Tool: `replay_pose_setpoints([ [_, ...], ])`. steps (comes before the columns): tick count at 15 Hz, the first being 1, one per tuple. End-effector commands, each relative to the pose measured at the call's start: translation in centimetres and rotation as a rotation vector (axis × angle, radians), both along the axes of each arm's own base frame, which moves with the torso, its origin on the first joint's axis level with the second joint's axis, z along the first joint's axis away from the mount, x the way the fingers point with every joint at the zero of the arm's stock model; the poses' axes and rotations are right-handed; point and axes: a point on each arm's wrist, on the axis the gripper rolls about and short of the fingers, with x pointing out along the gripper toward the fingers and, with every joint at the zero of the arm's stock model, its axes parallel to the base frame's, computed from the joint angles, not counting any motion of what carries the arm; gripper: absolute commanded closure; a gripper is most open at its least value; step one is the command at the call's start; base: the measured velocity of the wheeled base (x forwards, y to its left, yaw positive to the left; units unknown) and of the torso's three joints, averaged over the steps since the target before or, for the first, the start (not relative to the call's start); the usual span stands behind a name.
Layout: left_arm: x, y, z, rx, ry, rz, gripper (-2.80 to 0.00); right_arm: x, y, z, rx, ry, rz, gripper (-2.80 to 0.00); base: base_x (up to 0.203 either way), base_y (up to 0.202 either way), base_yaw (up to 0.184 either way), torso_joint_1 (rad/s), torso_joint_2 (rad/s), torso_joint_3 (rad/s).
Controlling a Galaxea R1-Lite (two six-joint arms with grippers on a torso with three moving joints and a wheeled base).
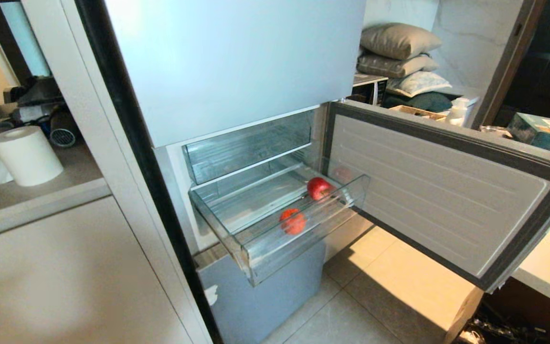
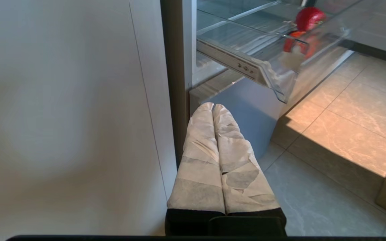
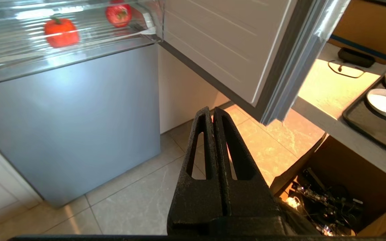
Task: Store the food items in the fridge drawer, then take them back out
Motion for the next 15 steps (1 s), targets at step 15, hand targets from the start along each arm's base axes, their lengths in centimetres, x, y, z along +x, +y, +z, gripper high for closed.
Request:
replay_pose_setpoints([
  [15, 0.0, 0.0, 0.0, -0.001, -0.001, 0.000, 0.00, 18.0, 1.6, 9.6, 0.227, 0.616, 0.282, 0.00, 0.005, 0.000, 0.000, 0.003, 0.00, -0.001],
])
